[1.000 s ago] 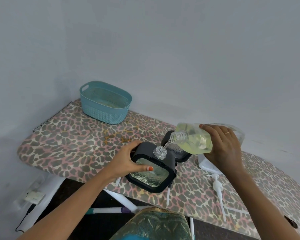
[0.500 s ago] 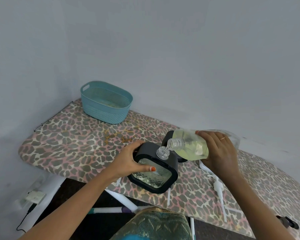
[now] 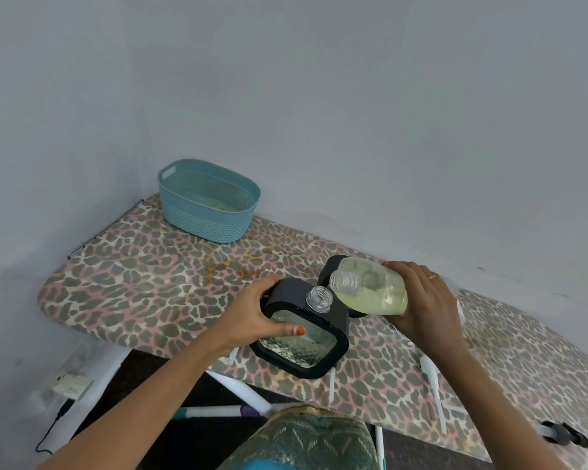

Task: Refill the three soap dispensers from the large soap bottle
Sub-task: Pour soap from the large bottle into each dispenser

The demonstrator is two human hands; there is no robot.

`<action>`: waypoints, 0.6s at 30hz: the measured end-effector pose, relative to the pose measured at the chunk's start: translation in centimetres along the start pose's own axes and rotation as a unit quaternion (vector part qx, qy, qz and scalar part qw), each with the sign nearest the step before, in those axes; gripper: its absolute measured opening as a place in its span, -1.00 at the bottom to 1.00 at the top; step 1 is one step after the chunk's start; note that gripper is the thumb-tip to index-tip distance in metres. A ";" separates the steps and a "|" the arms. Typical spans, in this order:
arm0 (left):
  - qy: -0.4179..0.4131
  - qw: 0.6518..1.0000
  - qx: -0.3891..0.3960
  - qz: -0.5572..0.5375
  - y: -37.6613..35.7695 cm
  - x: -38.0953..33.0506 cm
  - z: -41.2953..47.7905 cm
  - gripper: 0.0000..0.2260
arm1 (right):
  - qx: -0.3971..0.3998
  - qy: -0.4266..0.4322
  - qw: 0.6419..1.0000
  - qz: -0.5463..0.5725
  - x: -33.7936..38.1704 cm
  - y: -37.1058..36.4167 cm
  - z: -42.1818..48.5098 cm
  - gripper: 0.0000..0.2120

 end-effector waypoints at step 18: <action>-0.002 0.999 -0.042 0.000 1.0 0.4 1.1 -0.38 | -0.069 -0.498 0.798 0.333 -6.2 -4.1 -9.0 -0.43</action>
Point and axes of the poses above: each hand's wrist, its own z-axis towards the middle knuckle, its own y-axis out of the back of the hand, x = y × z, the point moved 8 cm from there along z, towards the middle knuckle, and after that the axes turned 8 degrees about -y, right-handed, at the moved point
